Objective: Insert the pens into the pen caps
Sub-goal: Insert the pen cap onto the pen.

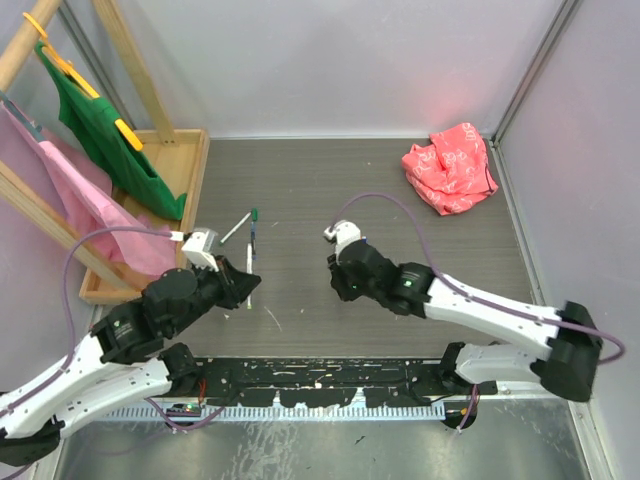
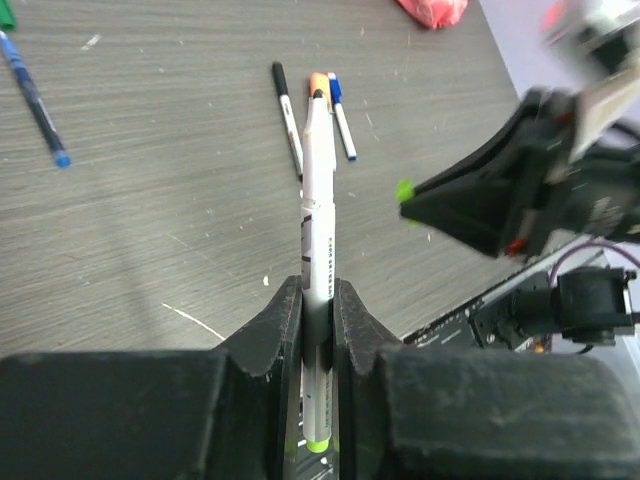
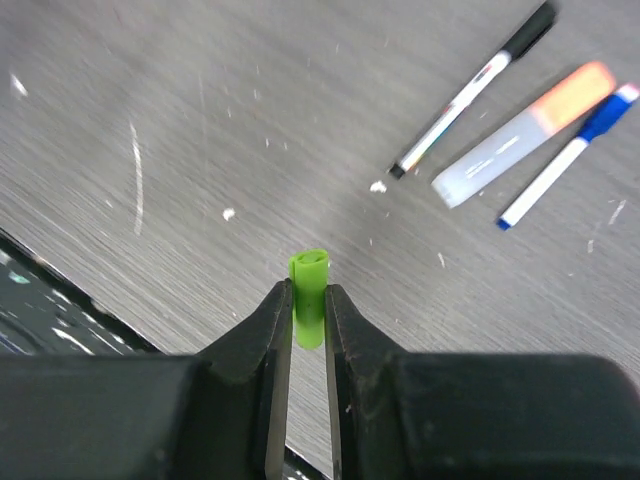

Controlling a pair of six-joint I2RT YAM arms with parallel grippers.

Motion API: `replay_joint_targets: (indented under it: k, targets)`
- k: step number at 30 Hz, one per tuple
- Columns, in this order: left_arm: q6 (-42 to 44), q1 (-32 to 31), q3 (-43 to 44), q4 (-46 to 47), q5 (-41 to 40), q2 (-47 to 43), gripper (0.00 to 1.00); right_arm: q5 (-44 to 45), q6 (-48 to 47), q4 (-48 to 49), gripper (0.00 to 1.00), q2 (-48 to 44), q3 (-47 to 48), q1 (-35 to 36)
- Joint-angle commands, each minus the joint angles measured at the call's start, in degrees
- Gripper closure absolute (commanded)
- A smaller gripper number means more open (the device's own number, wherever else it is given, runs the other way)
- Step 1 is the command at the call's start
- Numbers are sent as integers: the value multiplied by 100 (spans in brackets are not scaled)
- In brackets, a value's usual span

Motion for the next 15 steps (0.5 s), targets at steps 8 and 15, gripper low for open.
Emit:
replay_joint_targets:
  k: [8,15]
  targets:
    - [782,13,497,1286,1727,1138,100,1436,882,1348,100,-2402,-354,-62]
    - [960,3,713,1784,2420,1645,100,1222,1162,2178,100,-3202,-403,-61]
